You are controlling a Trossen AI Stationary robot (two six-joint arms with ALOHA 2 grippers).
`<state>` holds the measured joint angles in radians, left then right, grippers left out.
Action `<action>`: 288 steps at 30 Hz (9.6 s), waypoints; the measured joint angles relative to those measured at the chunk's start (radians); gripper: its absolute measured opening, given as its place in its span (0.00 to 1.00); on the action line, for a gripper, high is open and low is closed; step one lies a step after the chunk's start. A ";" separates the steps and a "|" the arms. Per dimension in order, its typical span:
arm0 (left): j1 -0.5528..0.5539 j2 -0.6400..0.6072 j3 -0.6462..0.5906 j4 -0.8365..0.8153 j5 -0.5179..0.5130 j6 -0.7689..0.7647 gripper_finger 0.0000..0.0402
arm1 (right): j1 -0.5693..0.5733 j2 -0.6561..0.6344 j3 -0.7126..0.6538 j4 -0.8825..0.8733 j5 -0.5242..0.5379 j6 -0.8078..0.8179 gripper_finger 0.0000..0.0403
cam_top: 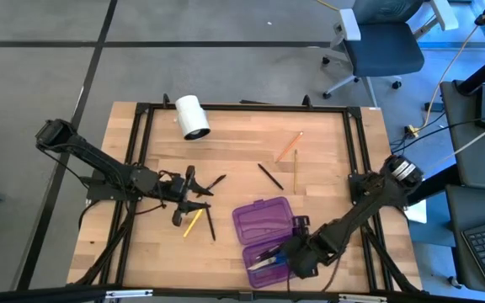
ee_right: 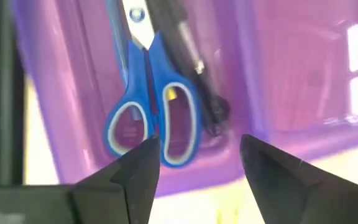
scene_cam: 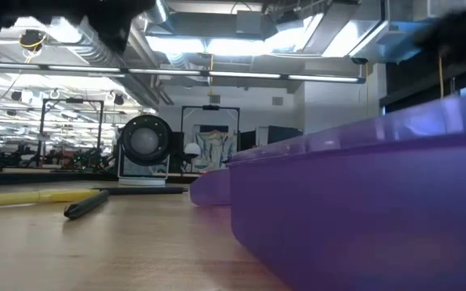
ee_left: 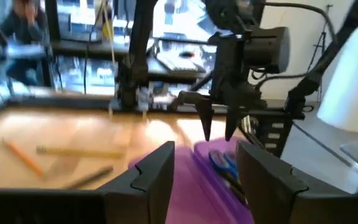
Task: Pick & place school supplies into a supply box
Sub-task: Put the yellow pen into the purple supply box, then put the top right black pen into the purple supply box
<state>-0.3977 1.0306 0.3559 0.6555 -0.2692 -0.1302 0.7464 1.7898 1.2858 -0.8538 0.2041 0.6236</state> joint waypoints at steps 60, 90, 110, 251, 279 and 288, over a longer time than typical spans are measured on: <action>-0.009 0.742 0.649 -1.399 0.146 -1.029 0.23 | 0.262 -0.811 -0.688 0.103 0.596 0.467 0.56; -0.008 0.550 0.640 -1.144 0.063 -0.892 0.10 | 0.262 -0.810 -0.688 0.102 0.599 0.420 0.56; 0.008 0.863 1.122 -0.805 0.107 -0.416 0.09 | 0.262 -0.808 -0.688 0.101 0.615 0.418 0.56; 0.131 0.478 0.501 -0.609 0.223 -0.397 0.24 | -0.519 -0.540 -0.690 0.667 -0.126 -0.314 0.10; 0.131 0.478 0.501 -0.650 0.158 -0.530 0.22 | -0.064 -0.167 -0.627 0.976 -0.101 -0.193 0.11; 0.131 0.478 0.501 -0.659 0.104 -0.487 0.23 | -0.065 -0.142 -0.599 0.953 -0.126 -0.242 0.12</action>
<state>-0.2668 1.5089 0.8574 -0.0036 -0.1648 -0.6173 0.6819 1.6473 0.6865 0.0996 0.0776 0.3818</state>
